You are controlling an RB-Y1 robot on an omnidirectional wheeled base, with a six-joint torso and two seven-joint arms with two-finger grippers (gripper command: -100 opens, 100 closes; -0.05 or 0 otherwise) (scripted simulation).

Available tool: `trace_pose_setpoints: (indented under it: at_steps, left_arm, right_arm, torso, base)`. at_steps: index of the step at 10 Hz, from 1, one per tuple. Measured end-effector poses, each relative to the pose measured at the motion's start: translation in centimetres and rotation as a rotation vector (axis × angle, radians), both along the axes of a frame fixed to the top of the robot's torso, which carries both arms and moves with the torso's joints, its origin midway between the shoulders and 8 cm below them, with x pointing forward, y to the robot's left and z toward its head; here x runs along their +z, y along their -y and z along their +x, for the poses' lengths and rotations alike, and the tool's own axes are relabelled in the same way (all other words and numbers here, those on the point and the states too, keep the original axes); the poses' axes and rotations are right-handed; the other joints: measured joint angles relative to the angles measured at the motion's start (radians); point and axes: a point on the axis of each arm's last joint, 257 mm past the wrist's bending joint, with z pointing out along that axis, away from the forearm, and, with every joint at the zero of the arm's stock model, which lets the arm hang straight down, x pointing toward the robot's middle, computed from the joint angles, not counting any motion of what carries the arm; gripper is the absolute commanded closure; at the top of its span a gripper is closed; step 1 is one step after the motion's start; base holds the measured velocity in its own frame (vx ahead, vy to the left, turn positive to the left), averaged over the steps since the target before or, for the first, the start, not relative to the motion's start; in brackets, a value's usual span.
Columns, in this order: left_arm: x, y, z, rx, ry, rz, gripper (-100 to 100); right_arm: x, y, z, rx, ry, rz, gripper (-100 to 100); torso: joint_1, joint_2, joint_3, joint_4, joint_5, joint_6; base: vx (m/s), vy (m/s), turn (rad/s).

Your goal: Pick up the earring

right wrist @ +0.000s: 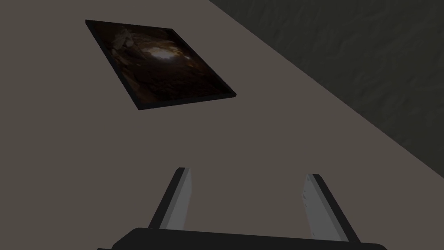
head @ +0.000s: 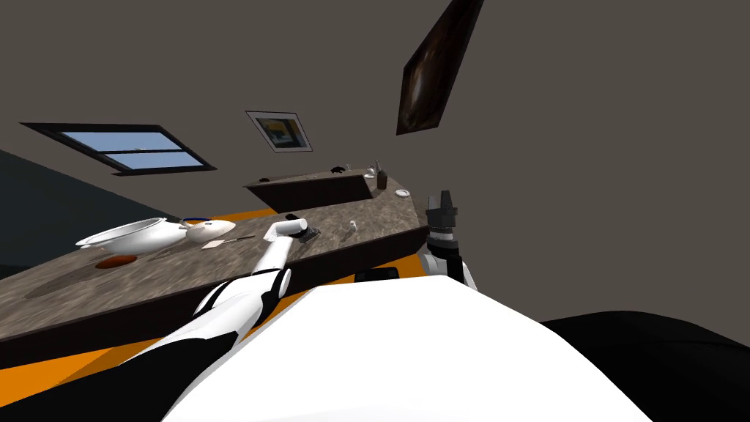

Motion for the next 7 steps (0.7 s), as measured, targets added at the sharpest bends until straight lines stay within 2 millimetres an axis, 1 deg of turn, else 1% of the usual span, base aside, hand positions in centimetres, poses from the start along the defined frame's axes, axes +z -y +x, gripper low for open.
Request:
trace_pose_setpoints:
  at_steps: [1,2,6,7]
  left_arm:
    - [-0.13,-0.32,-0.06,-0.012,0.004,0.000,-100]
    - [-0.14,-0.39,-0.07,-0.016,0.004,0.001,100]
    - [-0.14,-0.39,-0.07,-0.015,0.004,0.001,100]
    - [-0.14,-0.39,-0.07,-0.015,0.004,0.001,0]
  right_arm:
    - [0.00,0.00,0.00,0.000,0.000,0.000,0]
    - [0.00,0.00,0.00,0.000,0.000,0.000,0]
    - [0.00,0.00,0.00,0.000,0.000,0.000,0]
    - [0.00,0.00,0.00,0.000,0.000,0.000,0]
  torso:
    - [0.001,0.000,0.000,-0.001,0.001,-0.001]
    - [0.004,0.001,0.000,-0.001,0.001,-0.001]
    - [0.006,0.002,0.001,0.000,0.002,0.000]
    - [0.006,0.002,0.001,0.000,0.002,0.000]
  base:
    - [0.016,-0.029,0.056]
    - [0.000,0.000,0.000]
    - [-0.001,0.000,0.006]
    - [0.000,0.000,0.000]
